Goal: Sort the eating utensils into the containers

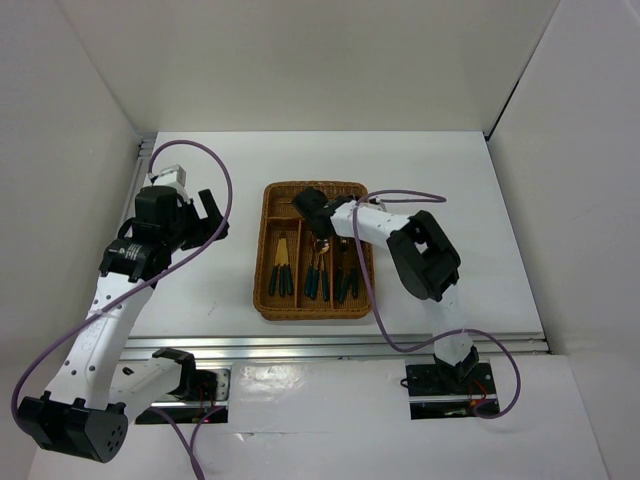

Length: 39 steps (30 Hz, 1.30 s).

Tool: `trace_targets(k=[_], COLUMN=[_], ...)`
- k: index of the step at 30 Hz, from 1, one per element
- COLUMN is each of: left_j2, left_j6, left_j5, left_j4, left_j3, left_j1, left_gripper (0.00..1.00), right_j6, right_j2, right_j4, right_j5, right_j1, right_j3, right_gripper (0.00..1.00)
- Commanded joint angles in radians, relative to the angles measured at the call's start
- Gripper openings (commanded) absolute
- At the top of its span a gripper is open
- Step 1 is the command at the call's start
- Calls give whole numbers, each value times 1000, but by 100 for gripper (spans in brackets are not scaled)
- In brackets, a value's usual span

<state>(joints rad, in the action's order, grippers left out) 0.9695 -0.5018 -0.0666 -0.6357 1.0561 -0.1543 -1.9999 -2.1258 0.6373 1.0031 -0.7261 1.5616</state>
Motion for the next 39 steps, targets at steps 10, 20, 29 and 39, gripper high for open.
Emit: trace_targets(k=[10,20,29,39], left_j2=[9,38,48,5], left_j6=[5,5,-14,-24], left_j5=[-1,-1,-1,-47], left_j4=[22,53,62,24], left_j3=[15,5,25,25], left_j1=[-4,-4,-4,-4], left_gripper=[100,100,100,100], right_j6=[-499,-490,639,1282], right_j2=[-3,44,61,20], right_j4=[45,326,-352,-507], right_j5=[49,112,-197,-988], right_j1=[11,11,103,352], right_j3=[14,129,283,498], right_gripper=[48,63,77,100])
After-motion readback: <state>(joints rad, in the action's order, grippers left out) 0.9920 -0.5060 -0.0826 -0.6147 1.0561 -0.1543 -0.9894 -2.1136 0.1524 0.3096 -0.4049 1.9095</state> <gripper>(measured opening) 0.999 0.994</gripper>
